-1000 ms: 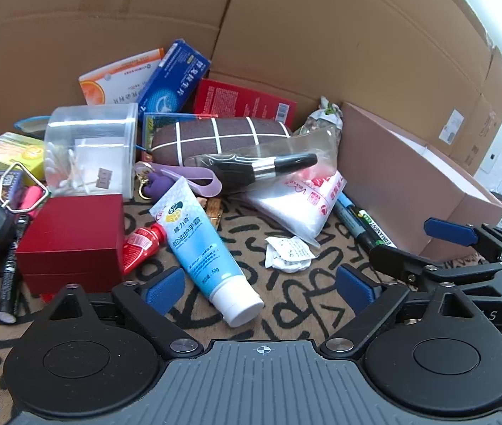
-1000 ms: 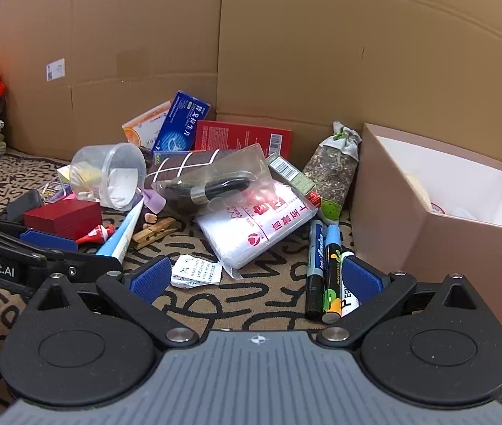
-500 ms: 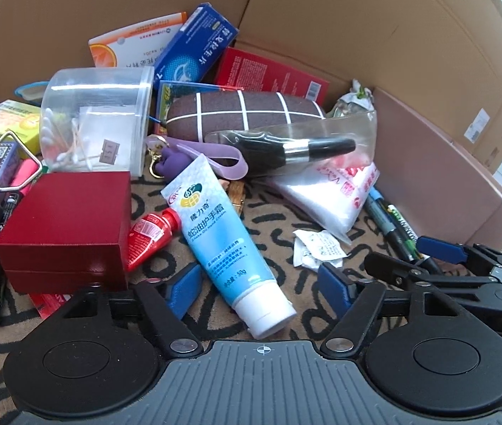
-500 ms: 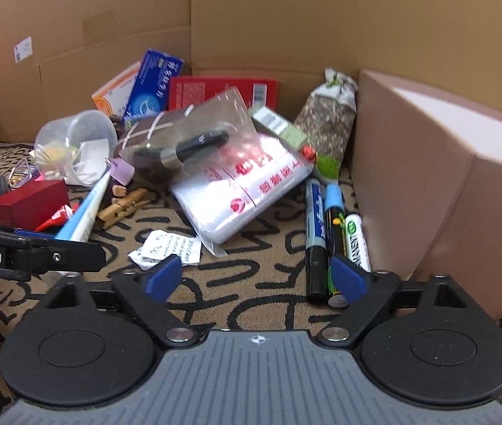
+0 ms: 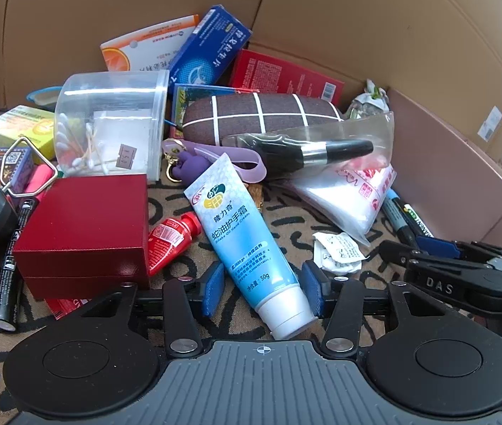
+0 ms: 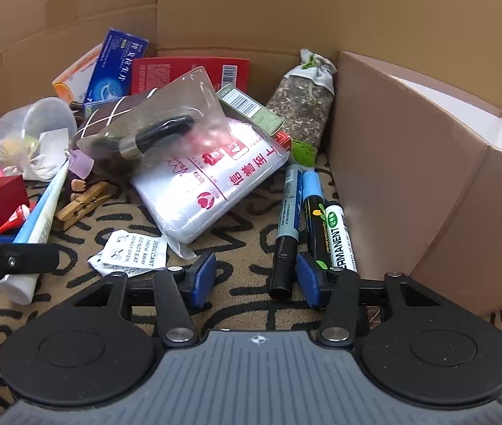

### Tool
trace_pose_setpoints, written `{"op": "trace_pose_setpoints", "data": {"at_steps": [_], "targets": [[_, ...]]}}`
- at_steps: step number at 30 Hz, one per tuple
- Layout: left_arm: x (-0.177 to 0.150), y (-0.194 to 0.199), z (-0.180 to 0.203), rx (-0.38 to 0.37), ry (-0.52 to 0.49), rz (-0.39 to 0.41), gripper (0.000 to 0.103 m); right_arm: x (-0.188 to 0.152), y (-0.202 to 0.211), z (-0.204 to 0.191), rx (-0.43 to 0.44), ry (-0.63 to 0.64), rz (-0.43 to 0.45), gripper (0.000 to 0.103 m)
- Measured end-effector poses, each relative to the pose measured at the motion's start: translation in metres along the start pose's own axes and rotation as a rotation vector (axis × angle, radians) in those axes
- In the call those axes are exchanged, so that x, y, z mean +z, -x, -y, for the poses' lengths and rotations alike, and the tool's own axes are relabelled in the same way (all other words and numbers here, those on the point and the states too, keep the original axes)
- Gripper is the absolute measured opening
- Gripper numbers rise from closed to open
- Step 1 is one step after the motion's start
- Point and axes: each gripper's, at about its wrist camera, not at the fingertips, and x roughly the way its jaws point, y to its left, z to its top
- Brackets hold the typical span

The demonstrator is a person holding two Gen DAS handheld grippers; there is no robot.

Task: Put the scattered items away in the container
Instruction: 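Grasp the blue hand cream tube with the left gripper while the right grasps the blue marker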

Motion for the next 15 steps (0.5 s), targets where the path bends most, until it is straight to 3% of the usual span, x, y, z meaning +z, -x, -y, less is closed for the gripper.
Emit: {"op": "trace_pose_setpoints", "data": {"at_steps": [1,2,3,6,8,10,12,15], "targets": [[0.000,0.000,0.000,-0.001,0.000,0.001,0.050,0.000,-0.001,0.000,-0.004,-0.006,-0.002,0.054],[0.000,0.000,0.000,-0.005,0.004,0.004,0.062,0.001,-0.002,0.000,-0.006,-0.015,-0.004,0.054],[0.000,-0.001,-0.001,-0.010,0.008,0.008,0.067,0.002,-0.004,0.001,-0.008,-0.025,-0.006,0.054],[-0.001,-0.002,0.001,-0.012,-0.001,0.013,0.071,0.003,-0.007,0.003,-0.002,-0.058,-0.010,0.053],[-0.001,-0.002,0.004,-0.004,-0.017,0.012,0.069,0.003,-0.006,0.005,0.002,-0.080,-0.008,0.049],[-0.001,-0.002,0.004,0.011,-0.021,0.010,0.054,0.002,-0.003,0.008,0.010,-0.109,-0.005,0.034],[-0.001,-0.001,0.003,0.013,-0.019,0.008,0.050,0.001,-0.001,0.011,0.008,-0.134,-0.006,0.020],[-0.001,0.000,0.003,0.016,-0.019,0.007,0.045,0.000,0.001,0.015,0.019,-0.141,-0.009,0.016]]}}
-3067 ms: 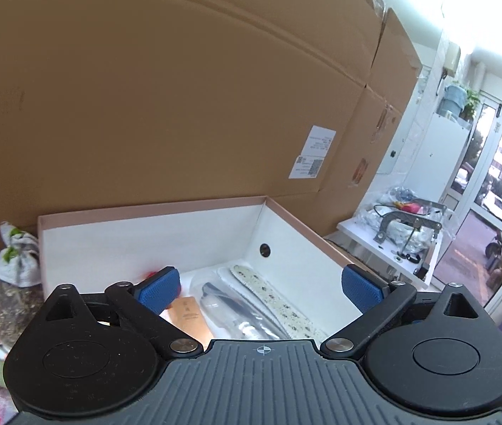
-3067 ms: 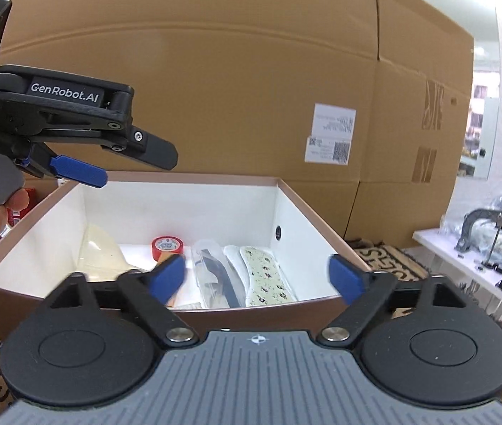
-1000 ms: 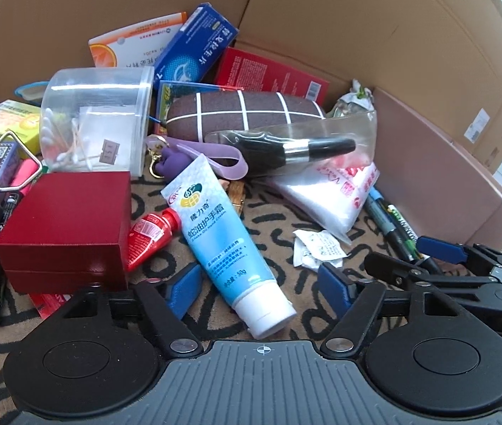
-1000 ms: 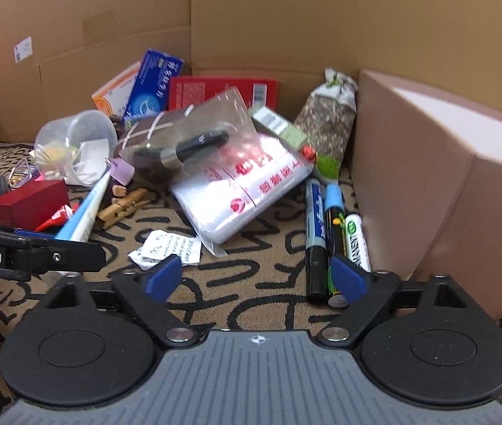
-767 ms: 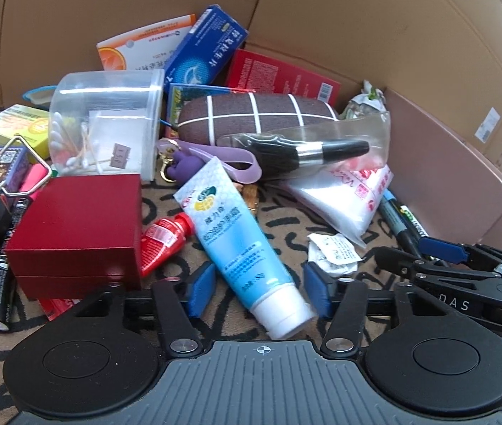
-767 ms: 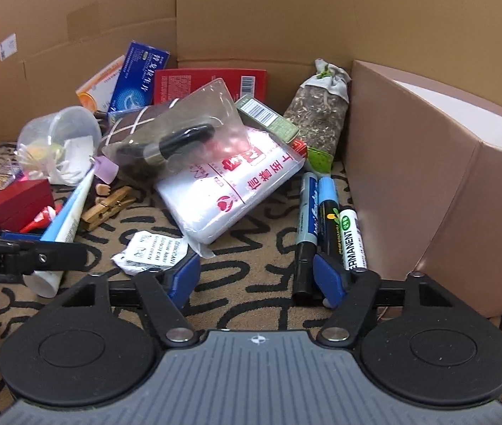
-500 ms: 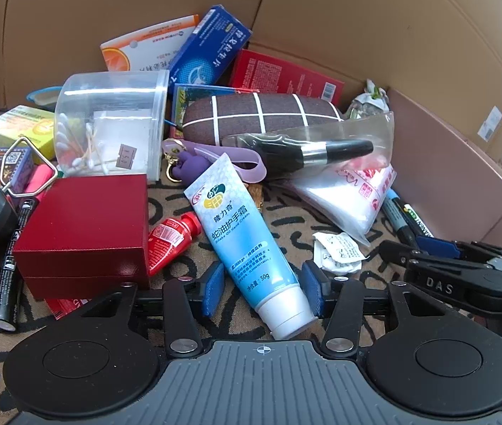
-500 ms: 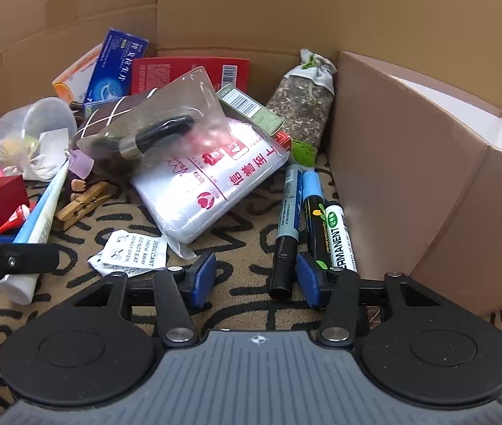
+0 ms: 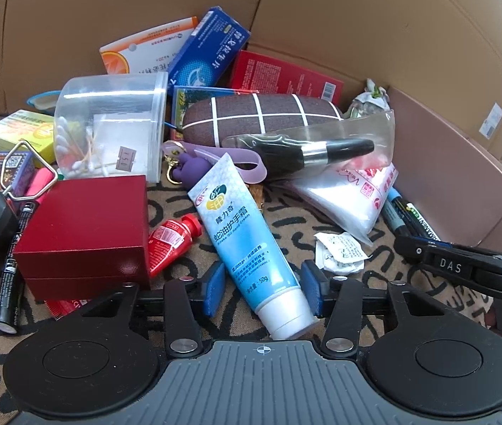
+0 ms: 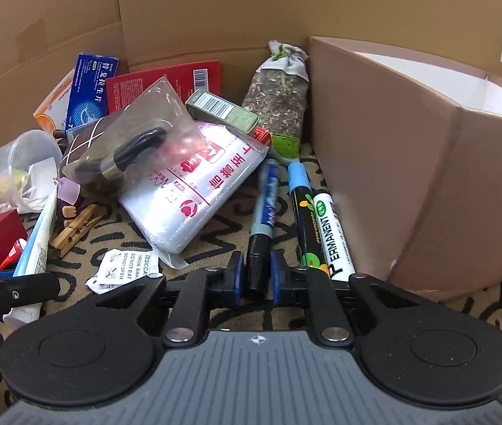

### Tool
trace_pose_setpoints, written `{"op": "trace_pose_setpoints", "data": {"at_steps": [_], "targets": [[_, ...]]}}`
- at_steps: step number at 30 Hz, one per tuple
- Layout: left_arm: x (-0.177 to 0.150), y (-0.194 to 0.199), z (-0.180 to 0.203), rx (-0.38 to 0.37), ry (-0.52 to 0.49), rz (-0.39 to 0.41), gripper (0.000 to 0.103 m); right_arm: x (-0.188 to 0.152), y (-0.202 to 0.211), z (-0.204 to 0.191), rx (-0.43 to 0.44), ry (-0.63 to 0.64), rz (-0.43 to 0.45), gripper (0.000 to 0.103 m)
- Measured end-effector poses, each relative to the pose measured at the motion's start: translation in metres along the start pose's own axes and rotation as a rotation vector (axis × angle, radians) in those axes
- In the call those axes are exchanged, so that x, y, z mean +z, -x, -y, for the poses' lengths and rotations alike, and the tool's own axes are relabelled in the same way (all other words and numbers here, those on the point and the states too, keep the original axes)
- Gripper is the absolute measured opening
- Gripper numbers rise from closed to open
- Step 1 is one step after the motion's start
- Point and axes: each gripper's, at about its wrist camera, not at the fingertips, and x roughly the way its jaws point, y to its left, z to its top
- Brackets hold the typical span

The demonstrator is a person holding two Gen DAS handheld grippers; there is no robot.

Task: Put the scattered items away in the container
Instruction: 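Grasp the blue hand cream tube with the left gripper while the right grasps the blue marker, then lift and carry the cream tube and marker over the open box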

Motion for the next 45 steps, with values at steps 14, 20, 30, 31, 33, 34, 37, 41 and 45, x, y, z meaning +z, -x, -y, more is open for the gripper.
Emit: {"op": "trace_pose_setpoints", "data": {"at_steps": [14,20,30,31,33,34,37,41,45], "targets": [[-0.024,0.041,0.005,-0.050,0.000,-0.072,0.032,-0.033,0.055,0.001,0.064,0.047,-0.045,0.016],[-0.026,0.046,0.011,-0.024,-0.005,-0.060,0.061,-0.034,0.058,0.001,0.062,0.038,-0.043,0.019],[-0.019,0.020,0.038,0.017,-0.129,-0.071,0.080,-0.024,0.037,-0.001,0.041,0.049,-0.019,0.044],[-0.020,0.018,0.040,0.025,-0.144,-0.069,0.080,-0.023,0.034,-0.001,0.040,0.053,-0.019,0.045],[-0.021,0.014,0.043,0.041,-0.171,-0.065,0.078,-0.023,0.030,-0.001,0.030,0.065,-0.013,0.048],[-0.022,0.012,0.045,0.049,-0.184,-0.063,0.078,-0.023,0.029,-0.002,0.024,0.075,-0.009,0.049],[-0.024,0.012,0.049,0.080,-0.225,-0.056,0.060,-0.023,0.027,-0.004,0.015,0.097,-0.006,0.053],[-0.022,0.016,0.047,0.106,-0.234,-0.050,0.037,-0.023,0.026,-0.004,0.011,0.096,-0.012,0.056],[-0.023,0.018,0.044,0.099,-0.219,-0.047,0.041,-0.024,0.027,-0.005,0.009,0.097,-0.009,0.056]]}}
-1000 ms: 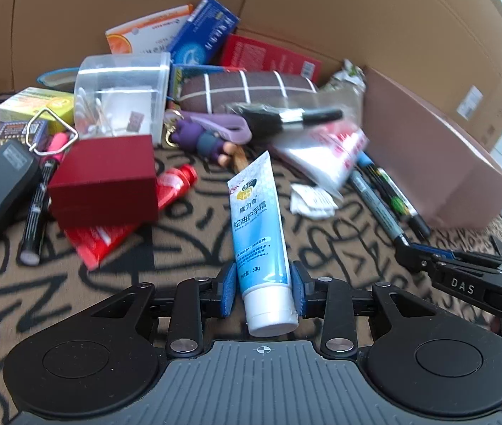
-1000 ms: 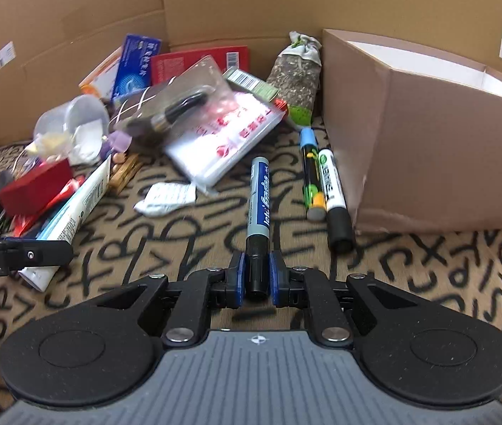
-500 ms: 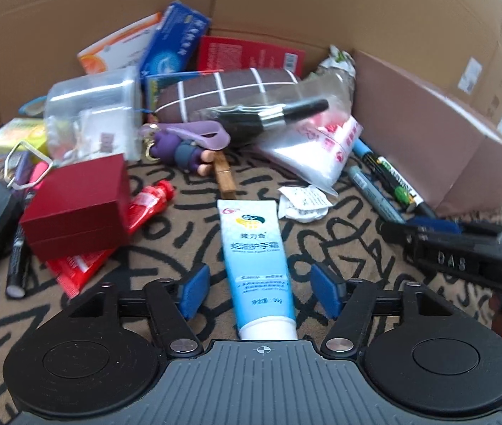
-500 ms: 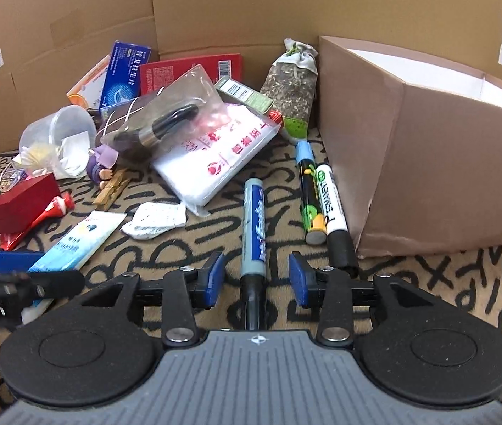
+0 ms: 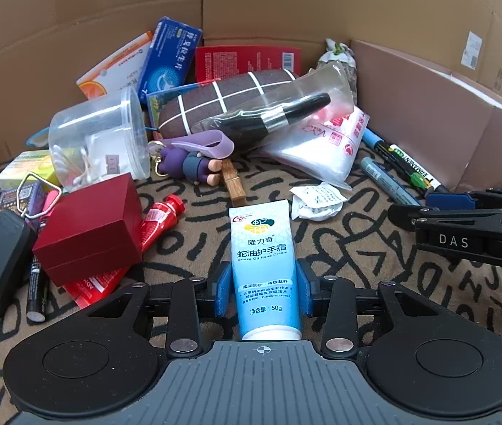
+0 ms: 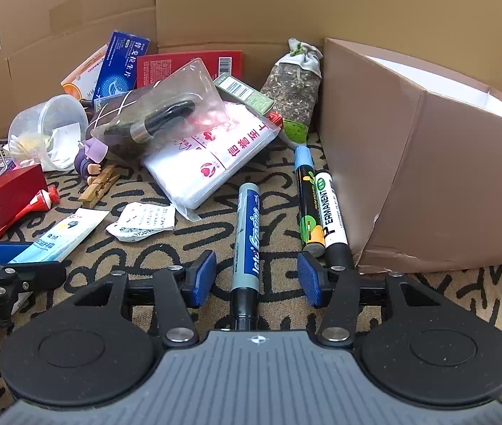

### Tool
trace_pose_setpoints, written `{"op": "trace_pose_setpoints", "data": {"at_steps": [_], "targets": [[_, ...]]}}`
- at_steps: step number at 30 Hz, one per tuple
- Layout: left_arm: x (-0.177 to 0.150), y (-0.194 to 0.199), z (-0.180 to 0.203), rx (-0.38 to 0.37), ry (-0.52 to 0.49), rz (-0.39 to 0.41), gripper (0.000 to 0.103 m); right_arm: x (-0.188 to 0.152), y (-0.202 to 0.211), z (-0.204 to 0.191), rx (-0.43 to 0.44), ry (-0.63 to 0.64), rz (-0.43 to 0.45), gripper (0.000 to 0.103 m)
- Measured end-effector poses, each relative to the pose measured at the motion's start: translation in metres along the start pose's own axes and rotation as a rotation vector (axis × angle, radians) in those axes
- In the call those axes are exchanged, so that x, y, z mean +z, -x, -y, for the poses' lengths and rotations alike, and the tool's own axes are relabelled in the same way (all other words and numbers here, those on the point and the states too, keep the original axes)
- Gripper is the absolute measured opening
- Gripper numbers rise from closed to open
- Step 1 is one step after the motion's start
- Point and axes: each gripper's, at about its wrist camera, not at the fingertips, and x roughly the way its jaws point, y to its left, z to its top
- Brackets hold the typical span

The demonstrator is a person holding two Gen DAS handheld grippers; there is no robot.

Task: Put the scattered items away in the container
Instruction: 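Lift and carry the cream tube and marker over the open box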

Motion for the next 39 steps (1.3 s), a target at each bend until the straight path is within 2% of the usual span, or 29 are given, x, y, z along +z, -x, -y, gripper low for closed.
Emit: {"op": "trace_pose_setpoints", "data": {"at_steps": [2,4,5,6,7,10,15,22,28,39], "targets": [[-0.001,0.000,0.000,-0.001,0.006,0.003,0.042,-0.002,0.001,0.000,0.003,-0.002,0.005,0.055],[-0.001,0.001,0.001,0.004,0.002,0.006,0.037,-0.003,0.003,0.000,0.009,-0.002,0.008,0.050],[-0.001,0.001,0.002,0.004,-0.002,0.006,0.037,-0.004,0.004,0.000,0.016,0.000,0.009,0.040],[-0.001,0.002,0.002,0.004,-0.001,0.006,0.036,-0.004,0.004,-0.001,0.018,0.002,0.010,0.021],[-0.002,0.002,0.001,0.002,0.004,0.006,0.036,-0.004,0.005,-0.001,0.021,0.004,0.010,0.017],[-0.002,0.004,0.000,-0.003,0.020,0.006,0.036,-0.005,0.007,-0.001,0.029,0.001,0.010,0.017],[-0.003,0.007,-0.004,-0.024,0.058,-0.001,0.036,-0.004,0.011,0.009,0.088,-0.073,-0.010,0.017],[0.002,0.017,0.001,-0.055,0.060,0.022,0.036,-0.005,0.021,0.016,0.141,-0.130,-0.008,0.017],[0.012,0.027,0.008,-0.096,0.049,0.045,0.036,-0.001,0.038,0.017,0.183,-0.139,0.035,0.017],[0.056,0.038,0.037,-0.169,-0.017,0.154,0.036,0.022,0.069,0.030,0.211,-0.140,0.152,0.017]]}}
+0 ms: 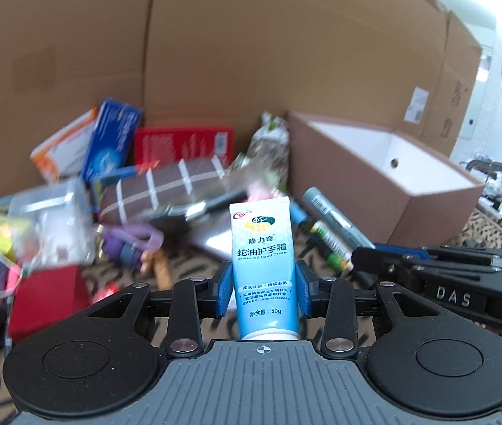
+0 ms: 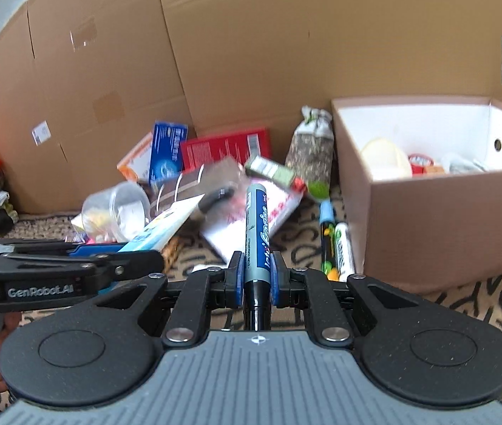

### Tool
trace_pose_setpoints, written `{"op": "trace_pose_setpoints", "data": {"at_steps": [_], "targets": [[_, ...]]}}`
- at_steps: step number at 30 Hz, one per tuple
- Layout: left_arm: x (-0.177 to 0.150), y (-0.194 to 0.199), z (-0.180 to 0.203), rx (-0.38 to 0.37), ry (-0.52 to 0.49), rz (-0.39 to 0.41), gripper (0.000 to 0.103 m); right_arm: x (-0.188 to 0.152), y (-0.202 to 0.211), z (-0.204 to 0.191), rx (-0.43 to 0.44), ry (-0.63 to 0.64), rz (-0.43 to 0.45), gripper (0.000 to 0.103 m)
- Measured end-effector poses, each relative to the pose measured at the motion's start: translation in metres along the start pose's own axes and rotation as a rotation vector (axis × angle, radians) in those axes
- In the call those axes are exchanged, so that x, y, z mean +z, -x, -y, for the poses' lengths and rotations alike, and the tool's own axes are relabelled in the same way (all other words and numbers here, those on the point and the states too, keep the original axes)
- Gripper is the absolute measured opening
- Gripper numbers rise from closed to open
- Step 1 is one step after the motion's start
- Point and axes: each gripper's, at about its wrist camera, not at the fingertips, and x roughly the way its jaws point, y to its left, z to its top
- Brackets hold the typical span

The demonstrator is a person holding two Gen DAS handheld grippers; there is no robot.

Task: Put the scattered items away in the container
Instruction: 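Lift and carry the cream tube and marker over the open box, then open both grippers to drop the cream tube and marker into the box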

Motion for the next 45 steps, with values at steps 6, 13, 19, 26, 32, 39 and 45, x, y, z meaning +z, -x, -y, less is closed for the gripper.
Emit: {"op": "trace_pose_setpoints", "data": {"at_steps": [6,13,19,26,32,39,45], "targets": [[0.028,-0.007,0.021,-0.039,-0.049,0.049,0.036,0.021,0.011,0.011,-0.004,0.003,0.067,0.017],[0.068,-0.021,0.053,-0.114,-0.106,0.107,0.036,0.052,0.026,0.032,-0.049,0.016,0.164,0.017],[0.094,-0.047,0.090,-0.184,-0.153,0.127,0.036,0.073,0.032,0.060,-0.127,0.030,0.212,0.017],[0.111,-0.102,0.120,-0.238,-0.146,0.068,0.037,0.084,0.016,0.107,-0.214,-0.020,0.188,0.017],[0.112,-0.147,0.135,-0.222,-0.140,0.006,0.037,0.082,-0.007,0.140,-0.264,-0.064,0.161,0.017],[0.114,-0.186,0.148,-0.187,-0.151,-0.049,0.036,0.081,-0.028,0.166,-0.296,-0.111,0.116,0.017],[0.111,-0.191,0.151,-0.123,-0.142,-0.028,0.075,0.075,-0.029,0.177,-0.359,-0.131,0.135,0.044]]}}
